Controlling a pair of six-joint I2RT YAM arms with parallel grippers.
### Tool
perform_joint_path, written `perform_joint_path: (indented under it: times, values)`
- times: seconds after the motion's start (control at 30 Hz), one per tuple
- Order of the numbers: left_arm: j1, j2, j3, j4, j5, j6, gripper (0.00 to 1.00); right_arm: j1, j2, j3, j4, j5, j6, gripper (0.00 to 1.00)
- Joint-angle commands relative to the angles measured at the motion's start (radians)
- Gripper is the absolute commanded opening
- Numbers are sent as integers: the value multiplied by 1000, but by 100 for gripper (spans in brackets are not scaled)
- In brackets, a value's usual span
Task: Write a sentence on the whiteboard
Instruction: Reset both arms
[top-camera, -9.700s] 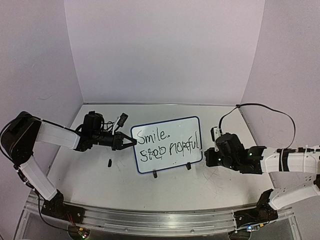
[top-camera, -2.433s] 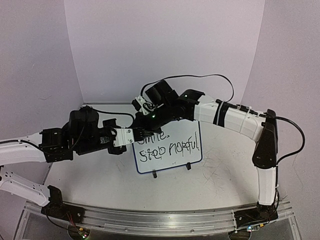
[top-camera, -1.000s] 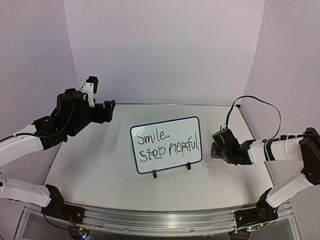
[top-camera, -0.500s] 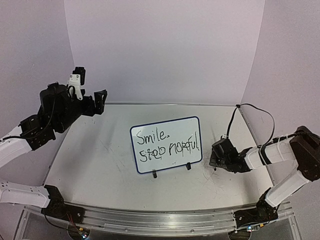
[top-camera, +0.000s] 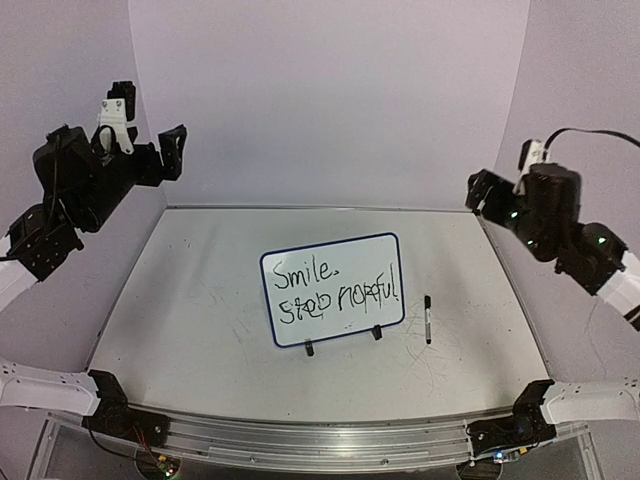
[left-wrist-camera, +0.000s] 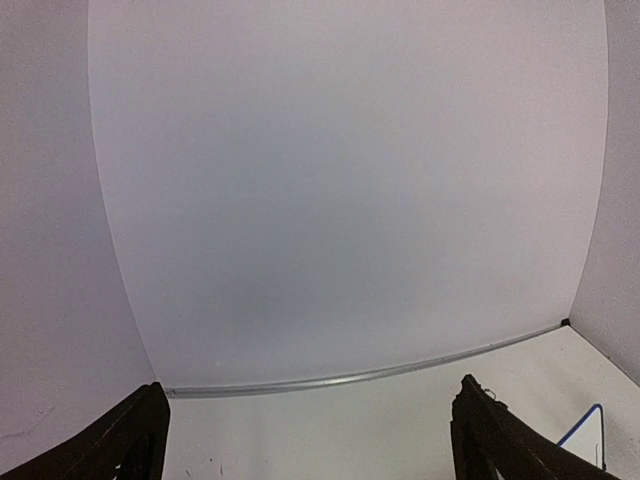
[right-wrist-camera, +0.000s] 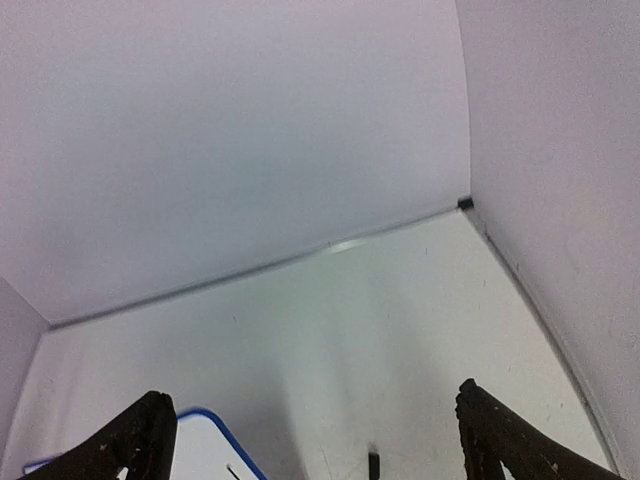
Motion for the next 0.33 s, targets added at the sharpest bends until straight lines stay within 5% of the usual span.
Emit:
perform_joint_path:
  times: [0.0, 0.3]
  values:
    - [4, -4, 84, 113, -17, 116, 100, -2, -65, 188, -66, 71, -212, 98]
    - [3, -4, 111, 169, 14, 102, 100, -1, -90, 279, 26, 19, -246, 98]
